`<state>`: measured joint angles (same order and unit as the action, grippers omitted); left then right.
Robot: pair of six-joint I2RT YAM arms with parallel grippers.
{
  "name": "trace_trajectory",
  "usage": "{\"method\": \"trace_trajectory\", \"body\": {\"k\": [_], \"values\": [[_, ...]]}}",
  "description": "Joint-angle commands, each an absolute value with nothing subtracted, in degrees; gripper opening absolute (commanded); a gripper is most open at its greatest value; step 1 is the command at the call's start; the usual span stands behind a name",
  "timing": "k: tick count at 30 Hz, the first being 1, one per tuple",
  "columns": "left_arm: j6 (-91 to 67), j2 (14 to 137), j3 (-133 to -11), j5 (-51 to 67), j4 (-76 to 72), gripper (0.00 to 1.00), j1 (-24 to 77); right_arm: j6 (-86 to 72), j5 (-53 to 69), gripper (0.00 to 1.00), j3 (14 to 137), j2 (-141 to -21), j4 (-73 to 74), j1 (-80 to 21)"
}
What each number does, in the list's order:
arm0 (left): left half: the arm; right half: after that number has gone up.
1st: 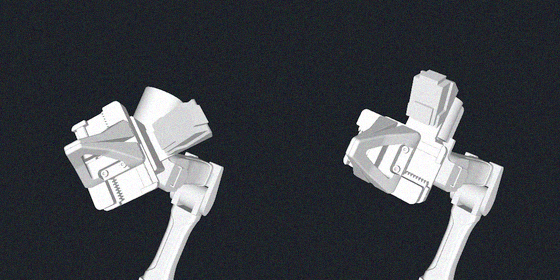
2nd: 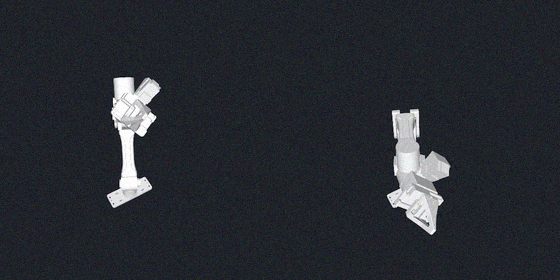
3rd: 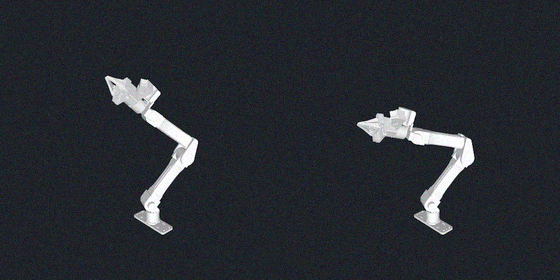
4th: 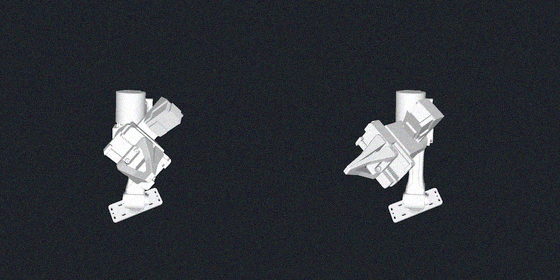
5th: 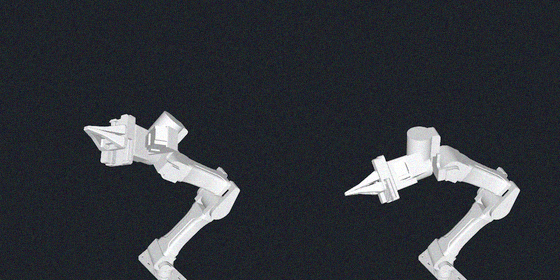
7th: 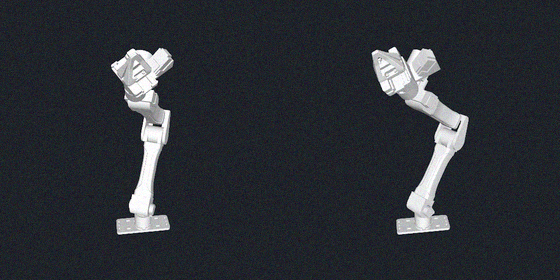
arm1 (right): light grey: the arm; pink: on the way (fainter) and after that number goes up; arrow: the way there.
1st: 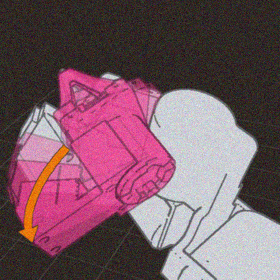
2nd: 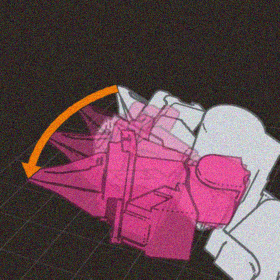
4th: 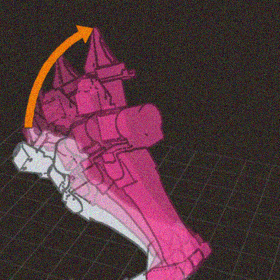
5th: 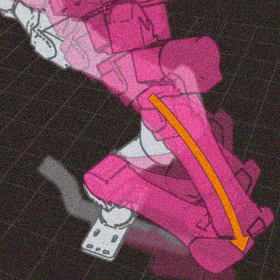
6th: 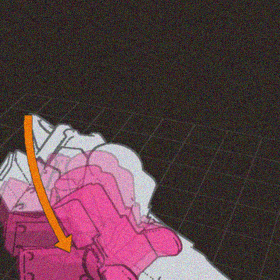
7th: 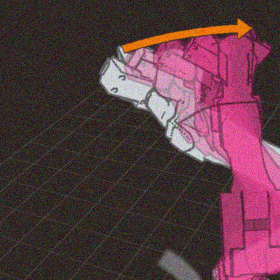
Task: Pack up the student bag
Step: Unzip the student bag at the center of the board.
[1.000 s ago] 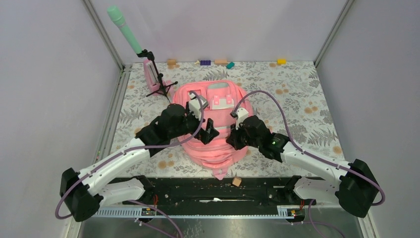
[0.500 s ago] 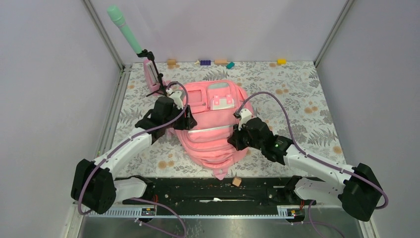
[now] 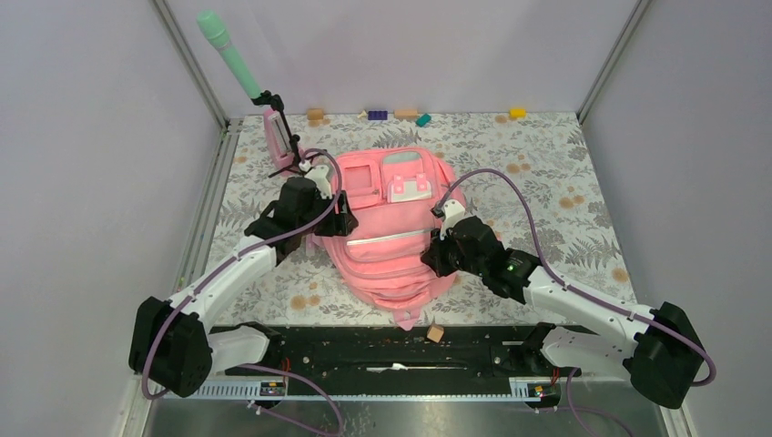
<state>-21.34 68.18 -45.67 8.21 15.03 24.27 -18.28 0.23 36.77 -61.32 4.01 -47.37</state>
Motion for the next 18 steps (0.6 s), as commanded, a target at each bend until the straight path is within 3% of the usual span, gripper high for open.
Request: {"method": "trace_trajectory", "body": {"k": [1,4,13,18], "values": [[-21.5,67.1,-45.4,9.8,13.8,0.53,24.0,-17.8,-2.1,0.0,36.7,-60.8,6.9,-47.4],[-21.9,68.7,-45.8,12.5,14.3,0.45,24.0,-17.7,-2.1,0.0,36.9,-61.2,7.0,-47.4],[-21.7,69.3,-46.3,10.4,16.3,0.5,24.0,-17.7,-2.5,0.0,37.9,-61.1,8.0,-47.4],[-21.8,70.3,-46.5,11.8,16.4,0.46,24.0,-18.2,-2.3,0.0,38.4,-61.6,8.3,-47.4]]}}
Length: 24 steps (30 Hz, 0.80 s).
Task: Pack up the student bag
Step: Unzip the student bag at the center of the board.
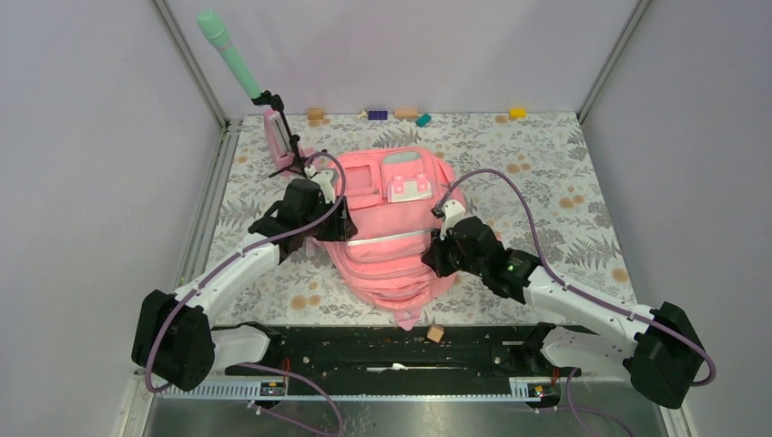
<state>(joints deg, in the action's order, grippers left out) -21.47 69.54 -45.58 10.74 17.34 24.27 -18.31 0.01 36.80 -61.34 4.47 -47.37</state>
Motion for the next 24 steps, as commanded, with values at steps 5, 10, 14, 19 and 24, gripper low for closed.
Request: {"method": "trace_trajectory", "body": {"k": [5,10,14,19,24], "values": [[-22.5,72.0,-47.0,14.6,16.4,0.31,24.0,-18.6,-3.2,0.0,40.4,-61.5,10.8,-47.4],[-23.7,72.1,-46.7,17.9,15.2,0.08,24.0,-18.7,-4.2,0.0,41.7,-61.8,12.4,-47.4],[-24.8,70.8,-46.1,19.6,13.5,0.0,24.0,-20.3,-5.1,0.0,43.7,-63.9,15.7,-47.5],[-25.8,70.0,-45.5,20.9,12.5,0.0,24.0,-22.9,-6.6,0.0,44.9,-65.8,15.8,-49.1],[-26.6,69.4,-45.1,21.4,11.5,0.0,24.0,-25.9,-9.0,0.0,47.3,-69.2,15.1,-51.8]]}}
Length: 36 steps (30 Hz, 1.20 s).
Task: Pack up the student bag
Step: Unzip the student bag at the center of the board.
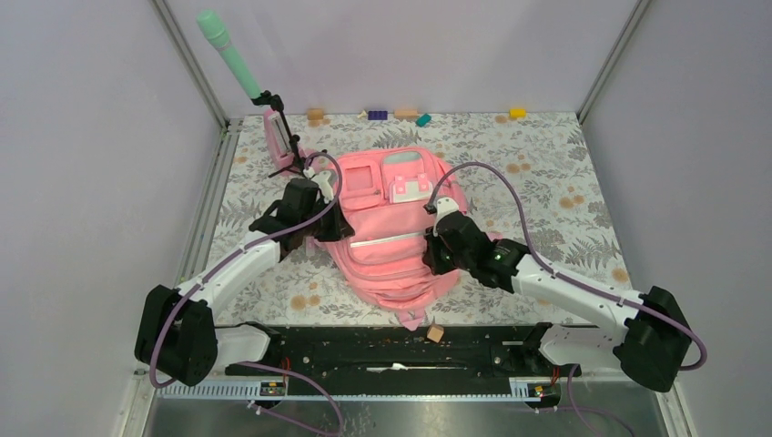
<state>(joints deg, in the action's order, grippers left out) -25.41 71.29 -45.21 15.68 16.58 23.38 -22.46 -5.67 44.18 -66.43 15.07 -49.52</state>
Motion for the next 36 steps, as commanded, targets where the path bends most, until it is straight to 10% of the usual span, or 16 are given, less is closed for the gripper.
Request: {"method": "trace_trajectory", "body": {"k": [1,36], "values": [[-26.8,69.4,-44.9,21.7,11.3,0.0,24.0,-26.3,-9.2,0.0,47.8,-70.2,14.6,-52.6],[-28.3,69.4,-45.0,24.1,9.4,0.0,23.6,-24.8,-14.3,0.0,69.8,-94.6,6.3,-70.0]]}}
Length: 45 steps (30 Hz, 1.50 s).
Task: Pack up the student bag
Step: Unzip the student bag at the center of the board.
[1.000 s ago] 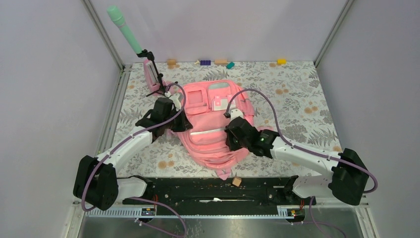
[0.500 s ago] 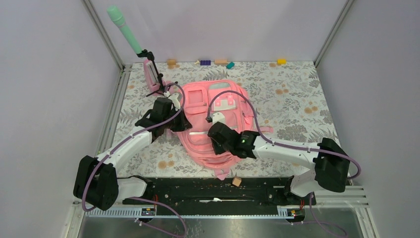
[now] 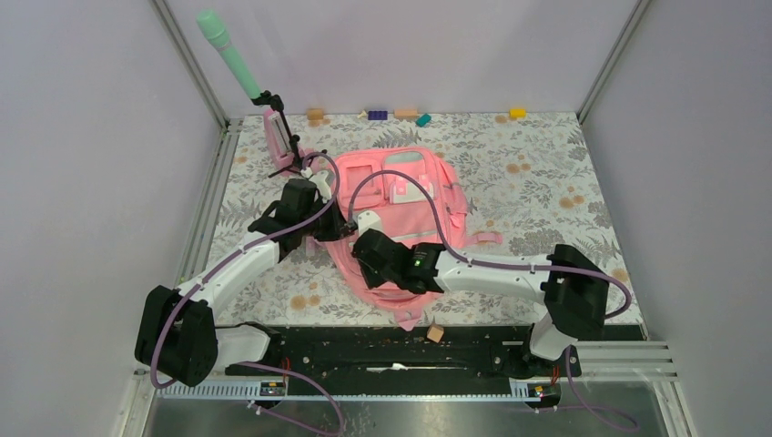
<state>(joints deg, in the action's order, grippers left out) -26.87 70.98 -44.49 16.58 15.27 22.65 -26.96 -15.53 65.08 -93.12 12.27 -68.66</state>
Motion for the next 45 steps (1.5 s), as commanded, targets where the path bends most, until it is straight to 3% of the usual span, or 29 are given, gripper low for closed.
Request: {"method": "trace_trajectory", "body": {"k": [1,14,24,26,28,29,33,36,39,45], "values": [[-28.4,69.3,-45.0,24.2,9.4,0.0,23.6,-24.0,-14.5,0.0,70.4,-95.1,5.9,-70.0],[-29.3,67.6,-44.2,25.8,8.6,0.0,23.4,-17.0,-20.4,0.0,78.0,-104.0,2.2,-69.7],[-31.1,66.7,-43.5,28.5,6.5,0.0,21.5,-21.2,-22.7,0.0,70.0,-100.7,-12.2,-66.6],[-31.2,66.9,-43.6,28.8,6.4,0.0,21.2,-19.6,-22.5,0.06,68.9,-99.3,-12.7,-66.4],[-30.8,66.9,-43.9,29.2,6.8,0.01,21.0,-17.9,-21.6,0.22,67.8,-97.1,-12.2,-66.4],[-30.0,66.8,-44.3,28.9,7.3,0.11,21.0,-17.1,-21.1,0.27,67.1,-95.7,-11.5,-66.4],[-27.7,64.1,-44.4,25.3,8.7,0.69,21.0,-15.0,-19.0,0.33,63.1,-88.6,-9.0,-66.3],[-25.9,60.6,-44.1,20.7,9.6,0.89,21.0,-14.5,-18.4,0.4,58.6,-81.5,-7.5,-65.9],[-24.3,57.0,-43.3,16.8,9.4,0.95,21.0,-14.3,-18.1,0.53,55.9,-75.8,-4.6,-64.8],[-15.8,55.1,-44.0,15.7,10.0,0.96,25.7,-19.0,-16.6,0.61,50.1,-66.9,2.7,-56.2]]}}
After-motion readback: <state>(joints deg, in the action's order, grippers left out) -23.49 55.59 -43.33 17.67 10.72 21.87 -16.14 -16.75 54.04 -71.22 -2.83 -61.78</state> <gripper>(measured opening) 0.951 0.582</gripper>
